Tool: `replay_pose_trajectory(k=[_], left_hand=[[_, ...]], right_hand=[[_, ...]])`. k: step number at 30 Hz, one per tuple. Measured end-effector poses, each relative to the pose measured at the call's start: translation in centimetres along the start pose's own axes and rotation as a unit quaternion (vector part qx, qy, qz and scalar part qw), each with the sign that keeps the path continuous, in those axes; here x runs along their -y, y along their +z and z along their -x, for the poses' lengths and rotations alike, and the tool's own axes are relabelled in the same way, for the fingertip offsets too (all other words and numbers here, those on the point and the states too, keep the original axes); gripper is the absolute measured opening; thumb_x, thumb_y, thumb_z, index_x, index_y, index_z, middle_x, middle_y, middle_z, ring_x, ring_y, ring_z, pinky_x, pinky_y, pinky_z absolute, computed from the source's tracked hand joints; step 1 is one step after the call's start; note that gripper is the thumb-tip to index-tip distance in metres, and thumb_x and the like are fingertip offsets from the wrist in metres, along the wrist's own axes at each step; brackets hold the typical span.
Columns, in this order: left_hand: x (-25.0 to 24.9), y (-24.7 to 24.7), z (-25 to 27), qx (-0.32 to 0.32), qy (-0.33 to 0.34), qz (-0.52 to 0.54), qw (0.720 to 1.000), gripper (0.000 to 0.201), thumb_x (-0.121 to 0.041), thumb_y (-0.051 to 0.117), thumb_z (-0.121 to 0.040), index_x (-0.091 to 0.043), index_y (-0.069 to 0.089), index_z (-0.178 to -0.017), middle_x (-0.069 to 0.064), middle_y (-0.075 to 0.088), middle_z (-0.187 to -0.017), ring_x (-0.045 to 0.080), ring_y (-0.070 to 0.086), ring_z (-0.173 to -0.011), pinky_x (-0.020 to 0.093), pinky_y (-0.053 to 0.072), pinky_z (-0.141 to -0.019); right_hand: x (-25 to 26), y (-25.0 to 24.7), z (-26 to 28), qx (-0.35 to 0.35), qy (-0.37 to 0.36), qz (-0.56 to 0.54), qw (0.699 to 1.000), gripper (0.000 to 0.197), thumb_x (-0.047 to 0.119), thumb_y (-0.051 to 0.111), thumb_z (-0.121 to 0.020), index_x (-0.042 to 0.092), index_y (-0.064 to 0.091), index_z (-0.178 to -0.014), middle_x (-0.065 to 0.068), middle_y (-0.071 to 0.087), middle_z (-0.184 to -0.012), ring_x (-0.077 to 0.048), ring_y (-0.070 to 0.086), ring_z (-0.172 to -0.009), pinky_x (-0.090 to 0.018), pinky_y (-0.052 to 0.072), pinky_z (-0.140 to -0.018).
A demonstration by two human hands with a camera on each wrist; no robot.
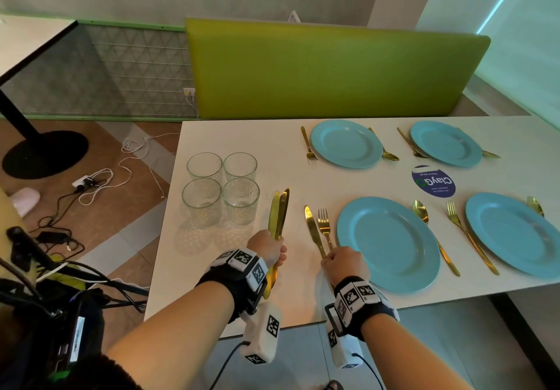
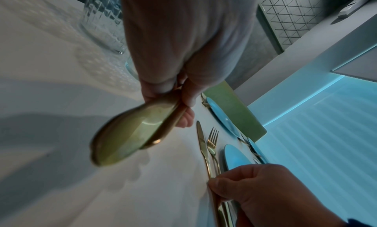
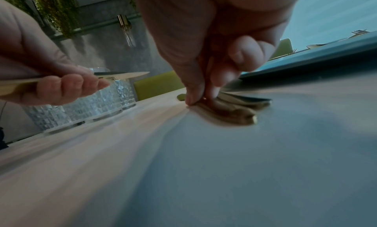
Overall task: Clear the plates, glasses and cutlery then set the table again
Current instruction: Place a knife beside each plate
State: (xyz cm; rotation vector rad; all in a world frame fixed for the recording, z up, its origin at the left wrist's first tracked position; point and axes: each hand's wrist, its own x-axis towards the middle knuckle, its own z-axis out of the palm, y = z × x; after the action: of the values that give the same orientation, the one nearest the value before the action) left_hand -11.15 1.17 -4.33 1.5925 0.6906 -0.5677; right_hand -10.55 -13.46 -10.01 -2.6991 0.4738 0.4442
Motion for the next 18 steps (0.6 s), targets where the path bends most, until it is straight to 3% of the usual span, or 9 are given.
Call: replay_pose_trajectory(k=[9, 14, 18], left_hand=[[-0.1, 0.0, 0.0, 0.002, -0.011, 0.002, 1.0, 0.038, -0.013, 0.033, -0.103, -0.012, 0.035, -0.064, 0.002, 0.04, -0.066, 0.01, 0.038, -0.055, 0.015, 0.033, -0.049], [-0.2, 0.0, 0.0, -0.006, 0.001, -0.005, 1.0, 0.037, -0.014, 0.034, -0.102, -0.013, 0.036, -0.066, 0.001, 0.042, -0.066, 0.009, 0.04, -0.054, 0.013, 0.035, -0.047], [-0.1, 0.1, 0.0, -0.007, 0.005, -0.005, 1.0, 0.037, -0.013, 0.034, -0.102, -0.013, 0.035, -0.066, 0.001, 0.043, -0.066, 0.009, 0.04, -0.054, 0.013, 0.035, -0.046]], right_hand=[[0.0, -0.2, 0.1, 0.0, 0.003, -0.009, 1.0, 0.022, 0.027, 0.053, -0.092, 0.016, 0.07, -0.101, -0.006, 0.07, -0.1, -0.023, 0.065, -0.093, -0.027, 0.05, -0.074], [-0.5, 0.0, 0.6, -0.004, -0.001, -0.018, 1.0, 0.021, 0.028, 0.055, -0.09, 0.017, 0.07, -0.1, -0.004, 0.07, -0.097, -0.018, 0.058, -0.079, -0.026, 0.049, -0.073], [-0.9, 0.3, 0.9, -0.007, 0.001, -0.02, 1.0, 0.02, 0.027, 0.055, -0.09, 0.018, 0.07, -0.1, -0.003, 0.07, -0.096, -0.017, 0.058, -0.078, -0.024, 0.048, -0.071]])
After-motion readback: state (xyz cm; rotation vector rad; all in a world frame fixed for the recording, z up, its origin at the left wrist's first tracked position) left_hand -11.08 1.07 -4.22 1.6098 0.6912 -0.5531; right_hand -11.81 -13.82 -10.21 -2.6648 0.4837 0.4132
